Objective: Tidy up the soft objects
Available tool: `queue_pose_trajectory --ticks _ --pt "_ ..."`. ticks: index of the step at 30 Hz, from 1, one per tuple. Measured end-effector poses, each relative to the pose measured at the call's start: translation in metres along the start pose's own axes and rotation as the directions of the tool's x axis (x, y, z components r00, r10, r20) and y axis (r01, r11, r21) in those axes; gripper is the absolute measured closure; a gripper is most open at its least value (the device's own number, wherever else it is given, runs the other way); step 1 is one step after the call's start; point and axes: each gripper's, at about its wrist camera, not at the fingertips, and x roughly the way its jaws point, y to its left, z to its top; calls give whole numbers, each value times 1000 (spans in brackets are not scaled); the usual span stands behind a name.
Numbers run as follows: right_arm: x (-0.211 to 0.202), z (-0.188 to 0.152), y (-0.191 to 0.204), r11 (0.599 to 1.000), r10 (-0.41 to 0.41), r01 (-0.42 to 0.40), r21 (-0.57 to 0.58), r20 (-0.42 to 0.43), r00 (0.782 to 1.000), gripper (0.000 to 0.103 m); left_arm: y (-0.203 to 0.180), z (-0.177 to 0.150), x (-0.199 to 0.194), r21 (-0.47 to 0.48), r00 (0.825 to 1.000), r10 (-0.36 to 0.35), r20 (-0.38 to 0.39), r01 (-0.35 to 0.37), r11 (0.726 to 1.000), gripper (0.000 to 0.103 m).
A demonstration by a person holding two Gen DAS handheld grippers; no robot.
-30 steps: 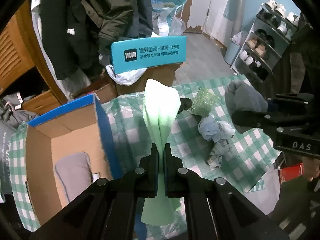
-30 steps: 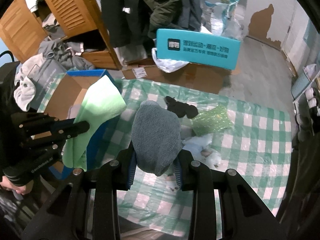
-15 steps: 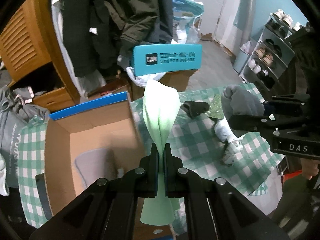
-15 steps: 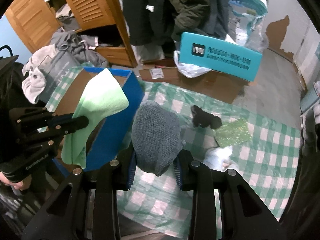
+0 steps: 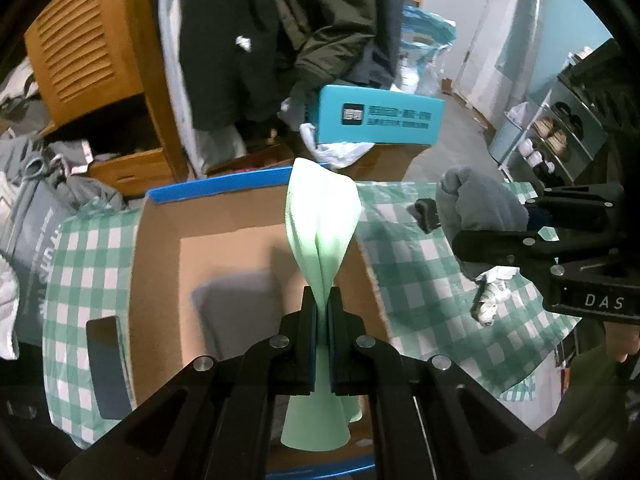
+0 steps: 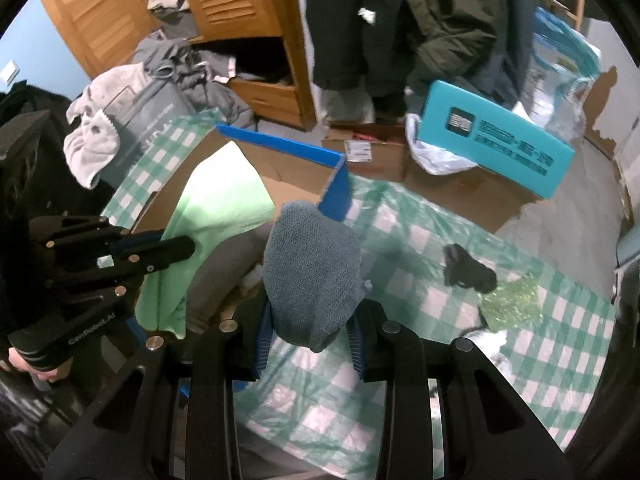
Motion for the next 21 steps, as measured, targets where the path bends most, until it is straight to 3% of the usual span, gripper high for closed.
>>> queue_pose_trajectory --ticks 11,21 --pt "31 18 45 997 30 -33 -68 -52 998 72 41 -12 0 -66 1000 30 -8 -30 997 99" --pt "53 18 59 996 41 -49 -72 -105 994 72 55 -16 7 -93 999 42 -30 -45 995 99"
